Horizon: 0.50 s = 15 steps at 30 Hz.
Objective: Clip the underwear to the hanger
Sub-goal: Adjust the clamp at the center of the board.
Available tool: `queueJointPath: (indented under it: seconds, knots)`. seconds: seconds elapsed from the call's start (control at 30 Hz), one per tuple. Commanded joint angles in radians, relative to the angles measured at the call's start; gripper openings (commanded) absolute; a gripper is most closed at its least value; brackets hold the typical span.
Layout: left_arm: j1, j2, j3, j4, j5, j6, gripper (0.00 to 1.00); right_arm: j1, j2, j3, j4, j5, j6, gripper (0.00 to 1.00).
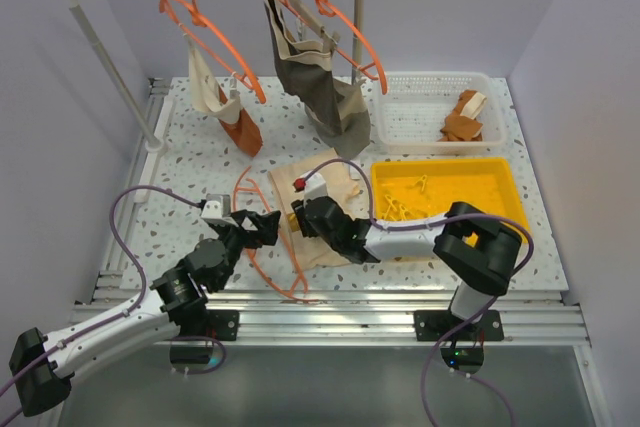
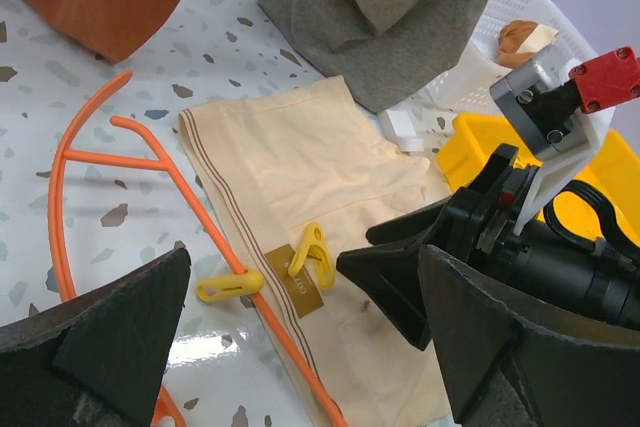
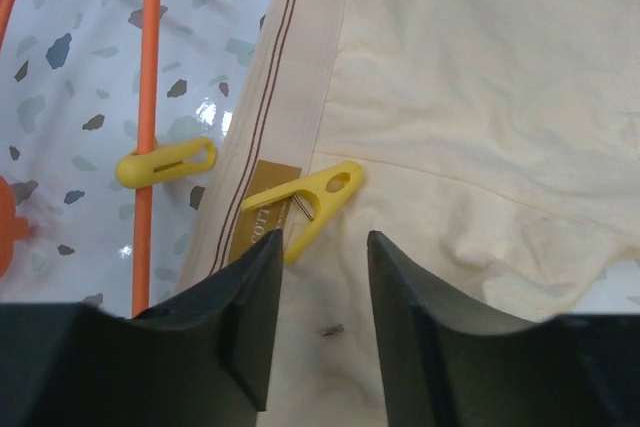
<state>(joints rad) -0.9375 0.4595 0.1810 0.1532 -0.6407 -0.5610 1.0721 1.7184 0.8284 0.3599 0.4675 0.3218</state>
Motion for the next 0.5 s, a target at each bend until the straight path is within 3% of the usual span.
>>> queueJointPath:
  seconds: [0.0, 0.27, 0.47]
  knots:
    - [-0.003, -0.007, -0.011, 0.011, -0.024, -0.005, 0.99, -0.03, 0.001, 0.07, -0.013, -0.055, -0.108, 0.47]
    - [-0.003, -0.024, -0.012, -0.003, -0.034, -0.007, 1.0, -0.103, 0.044, 0.067, 0.04, -0.164, -0.095, 0.52]
    - [-0.003, -0.021, -0.009, -0.012, -0.028, -0.01, 1.0, -0.133, 0.032, 0.086, -0.019, -0.219, -0.36, 0.55]
